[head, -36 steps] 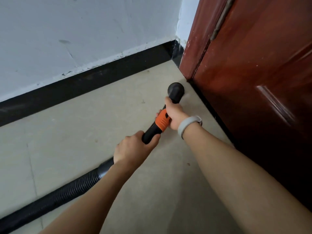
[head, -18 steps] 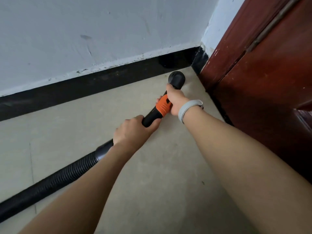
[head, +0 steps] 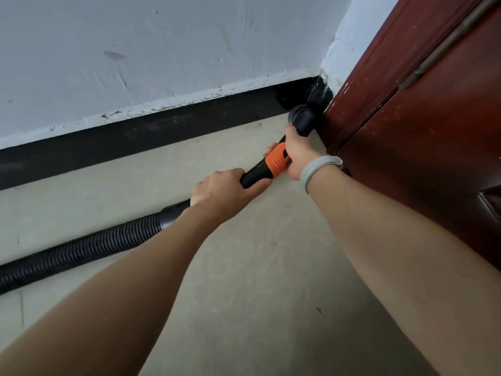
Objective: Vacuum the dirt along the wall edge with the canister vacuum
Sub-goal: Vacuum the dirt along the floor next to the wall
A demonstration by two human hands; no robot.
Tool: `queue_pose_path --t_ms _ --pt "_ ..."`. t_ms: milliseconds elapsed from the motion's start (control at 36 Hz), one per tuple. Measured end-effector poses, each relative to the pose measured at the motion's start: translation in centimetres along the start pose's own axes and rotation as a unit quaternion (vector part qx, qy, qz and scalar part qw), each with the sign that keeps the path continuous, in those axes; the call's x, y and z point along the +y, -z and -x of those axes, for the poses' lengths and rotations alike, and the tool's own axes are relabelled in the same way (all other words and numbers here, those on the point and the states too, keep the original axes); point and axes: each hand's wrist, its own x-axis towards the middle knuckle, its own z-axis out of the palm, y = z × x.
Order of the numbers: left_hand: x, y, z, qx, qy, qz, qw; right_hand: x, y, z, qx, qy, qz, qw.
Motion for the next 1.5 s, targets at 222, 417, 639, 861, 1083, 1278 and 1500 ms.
queue_pose_path --t_ms 222,417,639,861,1083,1278,1500 --pt "-1.5 -2.7 4.8 -0.016 -0.048 -0.012 0.999 5.3 3.4 3.4 0.024 -0.017 -0.068 0.997" --pt "-1.2 -3.5 7.5 -0.031 -0.069 -0.045 0.996 6.9 5.8 6.5 0.019 -0.027 -0.092 0.995" --pt "-4.2 -5.0 13.8 -0.029 -0.066 -0.057 0.996 12.0 5.9 10.9 0.026 -0.038 -0.087 0.995" --pt "-10.2 -4.5 18.2 0.018 0.017 -0.065 0.998 16.2 0.1 13.5 -0.046 -0.039 -0.061 0.996" --pt "-12.0 -3.1 20.0 0.029 0.09 0.005 0.995 15.7 -3.8 15.1 -0.079 -0.06 0.02 0.995" --pt "-12.1 -3.4 22.9 -0.013 0.06 -0.007 0.998 18.1 -1.7 17.4 -0.019 -0.077 0.003 0.997" --pt "-11.3 -3.6 23.5 -0.053 0.021 -0.032 0.998 19.0 1.0 18.3 0.028 -0.082 -0.013 0.996"
